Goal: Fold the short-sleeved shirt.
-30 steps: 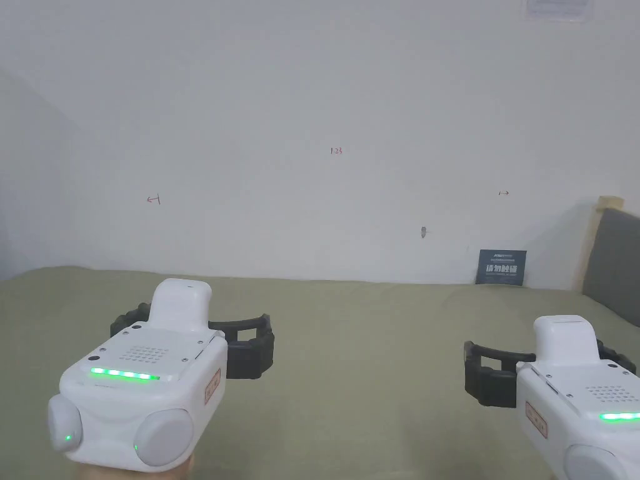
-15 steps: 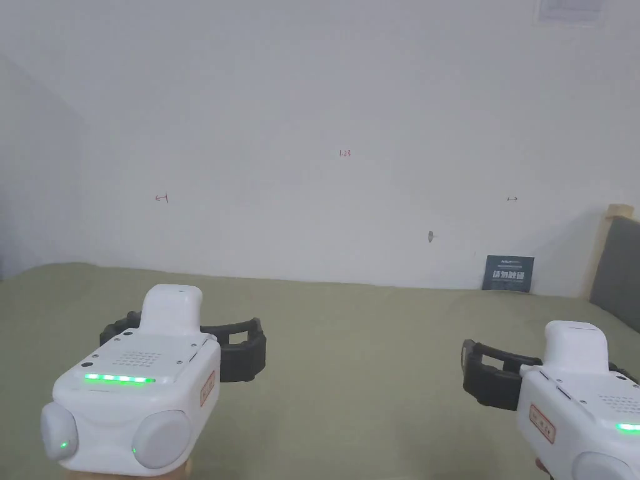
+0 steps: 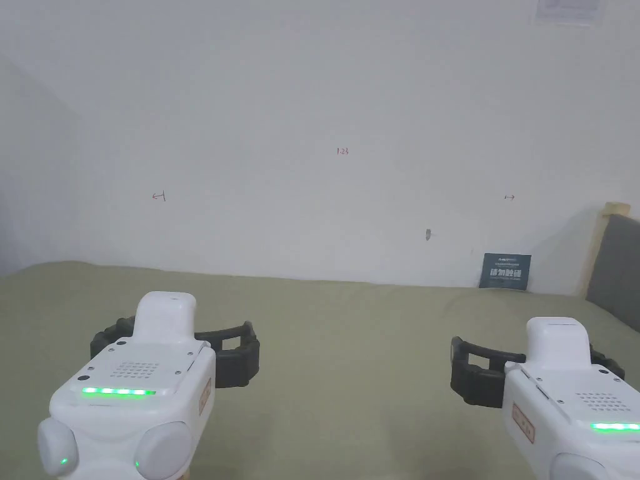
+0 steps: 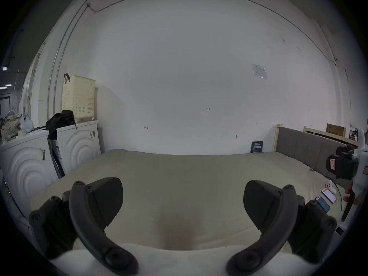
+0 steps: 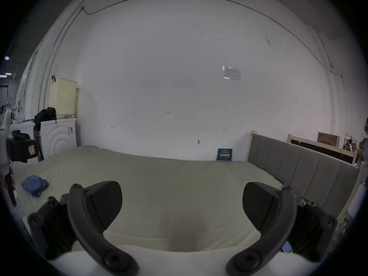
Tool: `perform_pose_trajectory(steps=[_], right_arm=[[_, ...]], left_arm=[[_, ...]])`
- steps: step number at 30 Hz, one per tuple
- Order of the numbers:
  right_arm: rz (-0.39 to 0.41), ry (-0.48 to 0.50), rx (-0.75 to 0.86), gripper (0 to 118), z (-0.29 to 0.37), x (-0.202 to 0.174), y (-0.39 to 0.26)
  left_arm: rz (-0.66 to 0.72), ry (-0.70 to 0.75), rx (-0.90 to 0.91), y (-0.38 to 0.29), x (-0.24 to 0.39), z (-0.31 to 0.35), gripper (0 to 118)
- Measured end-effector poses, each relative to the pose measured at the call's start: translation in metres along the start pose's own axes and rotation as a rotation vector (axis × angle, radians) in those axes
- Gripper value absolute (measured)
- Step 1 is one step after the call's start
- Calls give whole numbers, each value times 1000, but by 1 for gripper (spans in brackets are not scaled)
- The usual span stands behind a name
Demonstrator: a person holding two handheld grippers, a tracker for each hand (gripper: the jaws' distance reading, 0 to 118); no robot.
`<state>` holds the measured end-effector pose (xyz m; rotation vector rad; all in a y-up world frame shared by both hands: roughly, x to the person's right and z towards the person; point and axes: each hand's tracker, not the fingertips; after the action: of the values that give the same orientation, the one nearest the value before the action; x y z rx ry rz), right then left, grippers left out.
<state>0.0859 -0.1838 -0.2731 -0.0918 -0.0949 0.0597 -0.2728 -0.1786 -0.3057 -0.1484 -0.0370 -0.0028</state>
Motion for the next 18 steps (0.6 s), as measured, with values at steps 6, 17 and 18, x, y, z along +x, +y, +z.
perform_pose_trajectory(steps=[6,17,18], right_arm=[[-15,17,-39,118,-2,-1,-2],[-152,-20,-79,118,-2,7,-2],[-162,-9,-81,118,-2,7,-2]], left_arm=[[16,5,-18,-5,0,-3,118],[26,7,-30,-7,-4,1,118],[29,5,-32,-7,-4,1,118]])
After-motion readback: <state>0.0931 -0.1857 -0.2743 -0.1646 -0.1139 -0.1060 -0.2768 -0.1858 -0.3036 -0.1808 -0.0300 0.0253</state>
